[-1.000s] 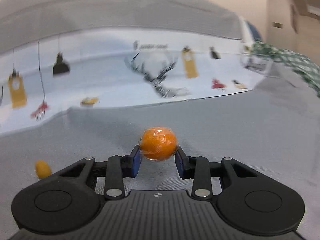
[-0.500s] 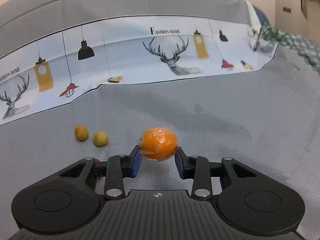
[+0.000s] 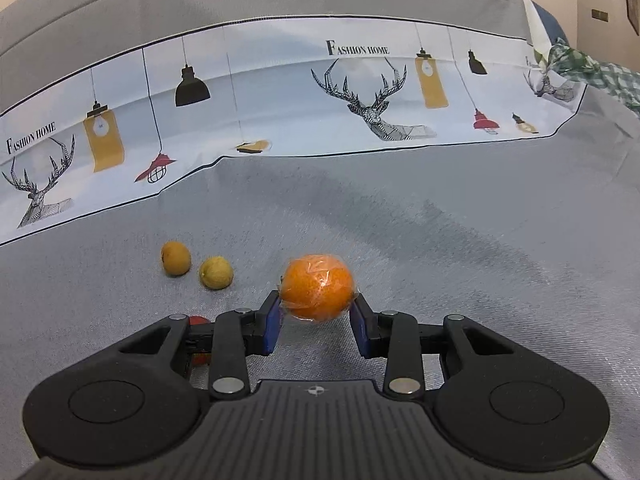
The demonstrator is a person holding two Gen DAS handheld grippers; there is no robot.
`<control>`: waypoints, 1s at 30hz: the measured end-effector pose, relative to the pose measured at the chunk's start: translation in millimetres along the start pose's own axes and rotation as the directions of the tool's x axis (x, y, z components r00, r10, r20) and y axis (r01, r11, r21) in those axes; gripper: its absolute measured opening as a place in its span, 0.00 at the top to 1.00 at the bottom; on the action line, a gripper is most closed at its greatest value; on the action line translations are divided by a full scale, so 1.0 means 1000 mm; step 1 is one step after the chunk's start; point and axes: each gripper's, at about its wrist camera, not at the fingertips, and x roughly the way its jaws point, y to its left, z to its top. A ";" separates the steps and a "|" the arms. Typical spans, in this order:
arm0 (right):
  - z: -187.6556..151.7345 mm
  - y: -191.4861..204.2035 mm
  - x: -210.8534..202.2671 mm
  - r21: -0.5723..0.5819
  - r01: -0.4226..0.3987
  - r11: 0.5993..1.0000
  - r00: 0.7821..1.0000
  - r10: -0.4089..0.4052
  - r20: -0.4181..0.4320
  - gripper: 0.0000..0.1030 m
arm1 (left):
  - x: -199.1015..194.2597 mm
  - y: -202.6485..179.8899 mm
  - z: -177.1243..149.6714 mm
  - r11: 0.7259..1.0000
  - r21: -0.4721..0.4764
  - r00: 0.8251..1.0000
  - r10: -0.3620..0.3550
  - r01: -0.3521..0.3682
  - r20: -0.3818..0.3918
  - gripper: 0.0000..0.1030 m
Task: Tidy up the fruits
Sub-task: 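Carry both mandarins to the blue plate and open both tools to release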
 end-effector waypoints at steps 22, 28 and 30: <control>0.008 0.079 -0.263 -0.058 -0.456 0.888 0.890 0.456 -0.011 0.63 | -0.217 0.095 -0.136 0.874 -0.476 0.978 0.175 -0.100 0.115 0.58; -0.011 0.131 -0.319 -0.168 -0.552 0.817 0.834 0.538 -0.122 0.63 | -0.238 0.115 -0.179 0.835 -0.545 0.968 0.191 -0.074 0.162 0.58; -0.015 0.145 -0.334 -0.211 -0.565 0.797 0.825 0.548 -0.141 0.63 | -0.243 0.120 -0.190 0.824 -0.561 0.963 0.204 -0.073 0.174 0.58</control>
